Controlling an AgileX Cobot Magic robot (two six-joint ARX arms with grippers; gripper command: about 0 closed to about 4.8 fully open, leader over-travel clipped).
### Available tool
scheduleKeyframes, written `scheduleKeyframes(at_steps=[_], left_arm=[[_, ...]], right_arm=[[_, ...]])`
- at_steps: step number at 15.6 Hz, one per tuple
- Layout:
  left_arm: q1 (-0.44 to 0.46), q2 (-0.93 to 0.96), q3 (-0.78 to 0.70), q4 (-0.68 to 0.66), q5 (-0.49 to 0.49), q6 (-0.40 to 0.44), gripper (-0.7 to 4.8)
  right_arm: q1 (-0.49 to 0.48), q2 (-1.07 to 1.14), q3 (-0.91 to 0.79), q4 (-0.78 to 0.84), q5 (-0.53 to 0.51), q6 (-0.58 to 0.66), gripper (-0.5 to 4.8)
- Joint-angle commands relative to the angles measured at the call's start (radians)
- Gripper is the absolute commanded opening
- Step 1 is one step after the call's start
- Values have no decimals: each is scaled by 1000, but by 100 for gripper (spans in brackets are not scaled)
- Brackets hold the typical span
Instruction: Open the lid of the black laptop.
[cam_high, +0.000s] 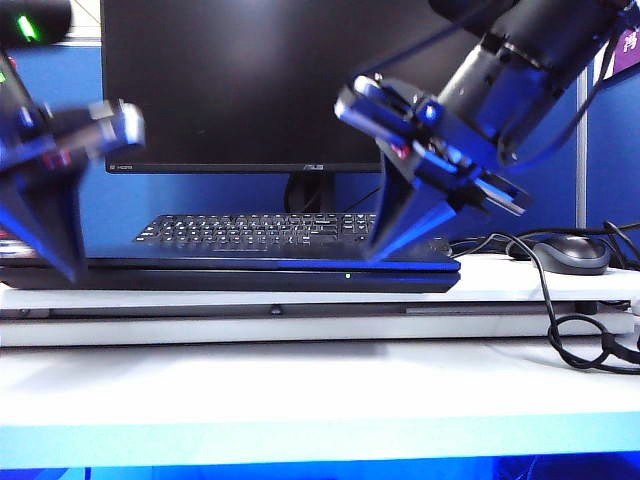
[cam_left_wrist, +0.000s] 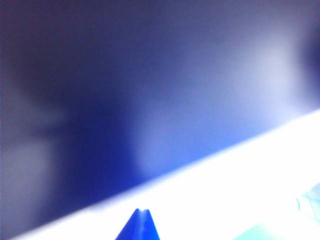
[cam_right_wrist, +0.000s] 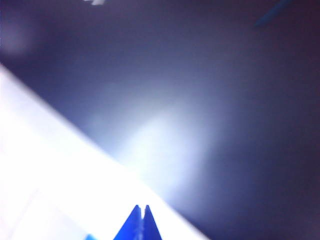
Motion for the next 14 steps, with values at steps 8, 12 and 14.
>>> scheduleKeyframes(at_steps=[8, 12, 14], left_arm=[[0, -705, -433, 227, -70, -338, -5], [0, -711, -539, 453, -85, -422, -5], [0, -709, -608, 635, -117, -424, -5]], right_arm=[[190, -131, -143, 294, 84, 54, -1], [202, -136, -336, 555, 118, 134, -1], [201, -136, -388, 643, 177, 135, -1]])
